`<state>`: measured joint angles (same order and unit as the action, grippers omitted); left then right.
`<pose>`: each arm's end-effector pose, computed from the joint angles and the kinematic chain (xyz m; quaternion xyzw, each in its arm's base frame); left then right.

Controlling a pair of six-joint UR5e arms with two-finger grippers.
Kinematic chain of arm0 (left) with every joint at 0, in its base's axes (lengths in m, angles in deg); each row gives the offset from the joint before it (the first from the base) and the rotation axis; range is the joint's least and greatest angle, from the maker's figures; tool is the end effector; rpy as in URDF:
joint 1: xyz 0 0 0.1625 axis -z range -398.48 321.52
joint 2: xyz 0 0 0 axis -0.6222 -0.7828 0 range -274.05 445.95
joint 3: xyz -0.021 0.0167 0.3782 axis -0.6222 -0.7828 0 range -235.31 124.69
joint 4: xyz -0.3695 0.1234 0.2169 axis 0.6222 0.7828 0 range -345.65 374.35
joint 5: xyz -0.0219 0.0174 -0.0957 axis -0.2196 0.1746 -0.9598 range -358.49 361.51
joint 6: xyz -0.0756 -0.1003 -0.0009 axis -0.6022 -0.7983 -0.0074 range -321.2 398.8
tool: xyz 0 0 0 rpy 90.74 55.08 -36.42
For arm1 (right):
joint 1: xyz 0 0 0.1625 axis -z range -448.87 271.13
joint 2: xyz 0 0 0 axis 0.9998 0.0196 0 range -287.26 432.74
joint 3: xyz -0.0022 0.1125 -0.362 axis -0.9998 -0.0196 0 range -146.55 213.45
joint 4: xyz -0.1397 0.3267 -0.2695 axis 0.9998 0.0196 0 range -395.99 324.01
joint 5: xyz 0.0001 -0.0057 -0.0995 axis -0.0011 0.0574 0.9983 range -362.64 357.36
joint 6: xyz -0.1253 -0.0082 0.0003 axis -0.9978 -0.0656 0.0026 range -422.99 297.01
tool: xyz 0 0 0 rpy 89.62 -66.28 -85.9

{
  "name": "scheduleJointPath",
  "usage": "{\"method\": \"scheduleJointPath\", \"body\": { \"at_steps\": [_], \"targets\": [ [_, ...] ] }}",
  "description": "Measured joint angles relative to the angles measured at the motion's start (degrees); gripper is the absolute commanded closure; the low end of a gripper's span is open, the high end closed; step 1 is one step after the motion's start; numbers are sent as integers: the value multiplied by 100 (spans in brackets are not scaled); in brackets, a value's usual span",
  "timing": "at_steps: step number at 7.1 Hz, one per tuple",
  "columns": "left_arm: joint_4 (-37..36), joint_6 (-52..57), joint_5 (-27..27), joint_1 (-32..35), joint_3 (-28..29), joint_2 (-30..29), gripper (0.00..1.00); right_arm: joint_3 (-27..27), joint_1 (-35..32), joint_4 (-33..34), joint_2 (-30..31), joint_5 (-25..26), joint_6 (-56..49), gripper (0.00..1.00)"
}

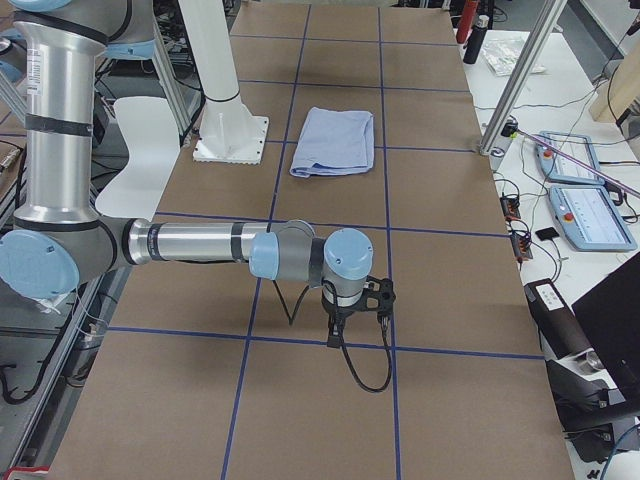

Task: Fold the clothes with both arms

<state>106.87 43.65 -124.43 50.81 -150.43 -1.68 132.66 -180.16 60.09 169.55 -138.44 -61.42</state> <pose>-0.0531 -0.5185 0.6129 0.0548 0.3064 0.0604 0.9484 0.0538 -0.4730 0.6149 -0.0307 -0.3888 0.0355 0.9201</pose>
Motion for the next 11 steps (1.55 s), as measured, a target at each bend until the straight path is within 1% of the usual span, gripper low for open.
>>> {"method": "scheduleJointPath", "body": {
  "at_steps": [4,11],
  "targets": [
    [-480,13,-5,-1,-35,0,0,-49,-3,-6,-8,-53,6,0],
    [-480,7,-17,-8,35,-11,0,-56,-3,-28,-12,-13,35,0]
  ]
}}
